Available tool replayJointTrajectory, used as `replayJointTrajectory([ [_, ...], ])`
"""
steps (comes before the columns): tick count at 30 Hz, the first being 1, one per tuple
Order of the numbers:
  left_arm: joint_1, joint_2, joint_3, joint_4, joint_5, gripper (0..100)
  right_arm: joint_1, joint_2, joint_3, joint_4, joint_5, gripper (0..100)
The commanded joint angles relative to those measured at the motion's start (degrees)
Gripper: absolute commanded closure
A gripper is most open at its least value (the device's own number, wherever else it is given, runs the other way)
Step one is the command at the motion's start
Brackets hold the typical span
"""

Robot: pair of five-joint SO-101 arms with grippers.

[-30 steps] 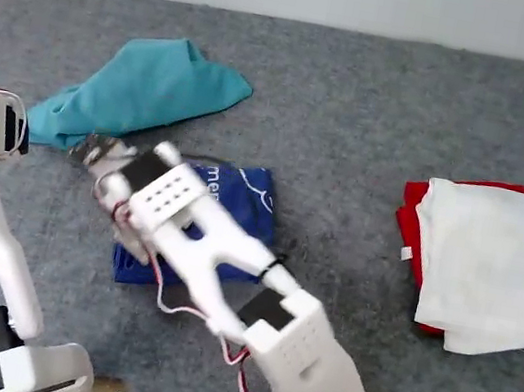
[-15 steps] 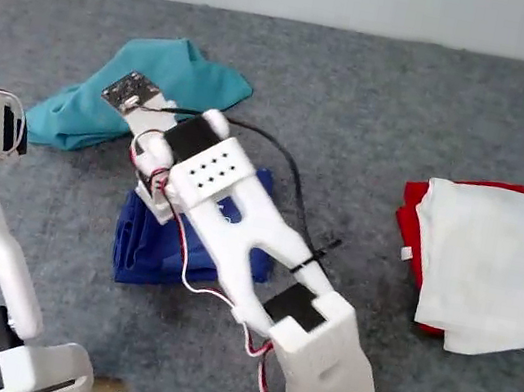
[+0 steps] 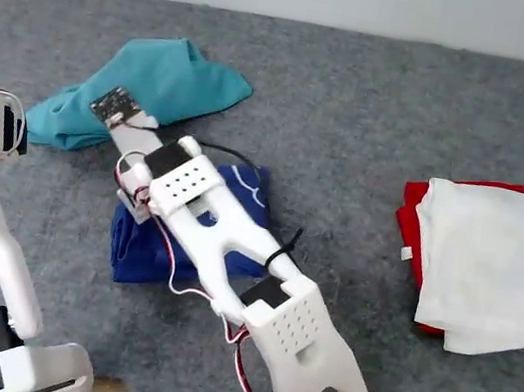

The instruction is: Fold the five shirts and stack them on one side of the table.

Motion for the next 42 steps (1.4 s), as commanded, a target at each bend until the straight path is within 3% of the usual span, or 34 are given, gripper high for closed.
replayJointTrajectory([
  [1, 0.0, -0.9, -0.6, 1.0, 0.2, 88, -2.2, 0.3, -2.5, -1.5, -0.4, 79.0],
  [5, 0.0, -0.9, -0.6, 1.0, 0.2, 88, -2.1, -0.6, -2.5, 0.1, -0.3, 79.0],
  [12, 0.0, -0.9, -0.6, 1.0, 0.2, 88, 0.7, -9.1, -11.6, 14.9, 5.5, 78.9],
  [22, 0.0, -0.9, -0.5, 1.0, 0.3, 88, 13.8, -9.0, -15.1, 30.8, 5.7, 78.6],
  [29, 0.0, -0.9, -0.2, 1.0, 0.3, 88, 15.2, 0.8, -15.5, 30.9, 3.9, 78.4],
  [35, 0.0, -0.9, -0.2, 1.0, 0.3, 88, 16.4, 4.1, -15.5, 30.8, -2.1, 68.3],
  [42, 0.0, -0.9, -0.2, 1.0, 0.3, 88, 16.0, 5.3, -15.4, 30.6, -2.5, 67.9],
])
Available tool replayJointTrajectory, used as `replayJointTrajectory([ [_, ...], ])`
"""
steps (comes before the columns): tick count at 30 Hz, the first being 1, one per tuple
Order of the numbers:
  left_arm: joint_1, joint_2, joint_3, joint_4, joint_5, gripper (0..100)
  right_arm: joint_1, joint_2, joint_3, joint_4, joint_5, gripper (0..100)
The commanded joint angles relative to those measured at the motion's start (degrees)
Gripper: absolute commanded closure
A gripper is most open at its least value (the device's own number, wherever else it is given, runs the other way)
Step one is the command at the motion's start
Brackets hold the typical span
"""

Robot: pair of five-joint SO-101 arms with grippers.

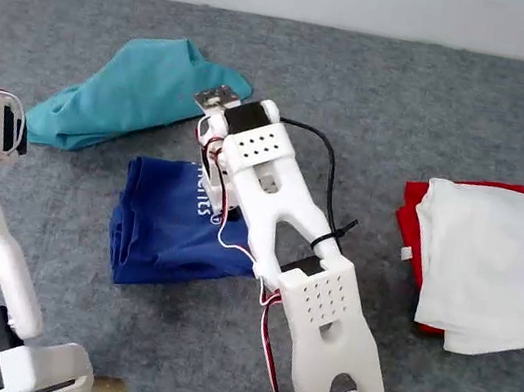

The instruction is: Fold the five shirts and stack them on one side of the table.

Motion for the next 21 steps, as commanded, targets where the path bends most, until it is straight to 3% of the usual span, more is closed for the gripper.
replayJointTrajectory([
  [1, 0.0, -0.9, -0.2, 1.0, 0.3, 88, -0.4, 0.6, -2.3, -0.3, -0.7, 68.0],
  [13, 0.0, -0.9, -0.2, 1.1, 0.3, 88, -1.7, 10.4, -2.4, -3.1, -0.4, 69.0],
  [21, 0.0, -0.9, -0.2, 1.1, 0.3, 88, -8.3, 10.0, -2.4, -4.8, 9.5, 88.8],
])
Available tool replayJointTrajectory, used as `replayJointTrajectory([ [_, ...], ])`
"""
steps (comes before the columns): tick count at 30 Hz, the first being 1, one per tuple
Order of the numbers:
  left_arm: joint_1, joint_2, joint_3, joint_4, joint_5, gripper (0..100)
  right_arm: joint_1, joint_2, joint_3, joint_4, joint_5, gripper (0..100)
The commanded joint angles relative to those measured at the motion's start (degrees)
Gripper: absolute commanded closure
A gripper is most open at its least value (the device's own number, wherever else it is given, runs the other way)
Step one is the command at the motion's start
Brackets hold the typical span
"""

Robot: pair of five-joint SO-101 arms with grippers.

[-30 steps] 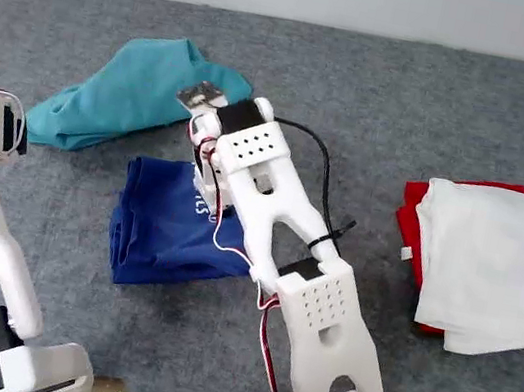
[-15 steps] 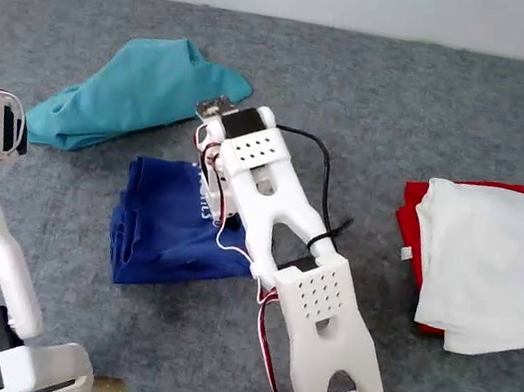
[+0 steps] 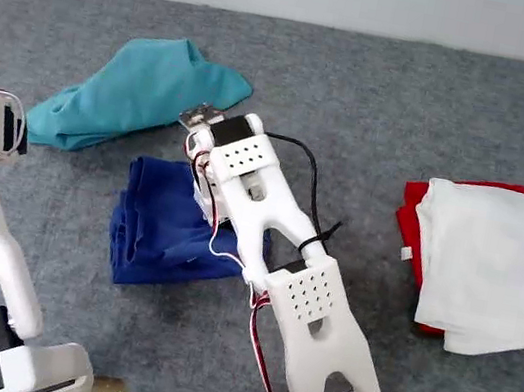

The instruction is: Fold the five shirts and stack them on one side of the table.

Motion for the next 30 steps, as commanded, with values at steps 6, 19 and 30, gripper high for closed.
replayJointTrajectory([
  [6, 0.0, -0.9, -0.2, 1.1, 0.3, 88, -8.6, 1.5, 0.5, -2.1, 7.8, 95.7],
  [19, 0.0, -0.9, -0.1, 1.1, 0.4, 88, -1.6, -3.5, -4.2, -1.5, 7.2, 99.0],
  [30, 0.3, -0.9, -0.1, 1.1, 0.4, 88, 14.1, -11.4, -18.4, 5.1, -4.0, 99.0],
])
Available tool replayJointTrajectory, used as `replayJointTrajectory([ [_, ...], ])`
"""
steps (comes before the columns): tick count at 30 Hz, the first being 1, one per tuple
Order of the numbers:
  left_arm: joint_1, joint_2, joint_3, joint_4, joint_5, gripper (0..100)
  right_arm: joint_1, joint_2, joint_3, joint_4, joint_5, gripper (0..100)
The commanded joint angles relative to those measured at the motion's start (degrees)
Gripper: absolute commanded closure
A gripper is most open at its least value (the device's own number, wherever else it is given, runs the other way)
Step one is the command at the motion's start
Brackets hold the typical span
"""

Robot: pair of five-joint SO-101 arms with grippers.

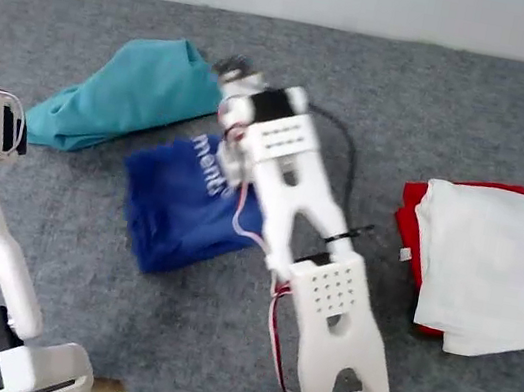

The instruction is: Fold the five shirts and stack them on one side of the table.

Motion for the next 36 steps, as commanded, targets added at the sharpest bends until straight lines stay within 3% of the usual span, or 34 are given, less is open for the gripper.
replayJointTrajectory([
  [1, 0.3, -0.9, -0.1, 1.1, 0.4, 88, 5.4, -5.8, -7.2, 2.9, -2.4, 99.0],
  [13, 0.4, -0.9, 1.5, 1.0, 0.4, 88, 21.5, -10.0, -10.6, 3.4, -9.3, 99.0],
  [19, 0.4, -0.9, 1.7, 1.0, 0.4, 88, 25.0, -15.2, -10.4, 3.5, -11.3, 99.0],
  [23, 0.4, -0.9, 1.7, 1.0, 0.4, 88, 25.3, -19.9, -4.4, 3.5, -12.5, 99.0],
  [28, 0.4, -0.9, 1.7, 1.0, 0.4, 88, 30.9, -26.9, 4.2, 3.4, -17.0, 99.0],
  [36, 0.4, -0.9, 1.7, 1.0, 0.4, 88, 36.7, -37.8, 13.7, 3.4, -17.6, 99.0],
])
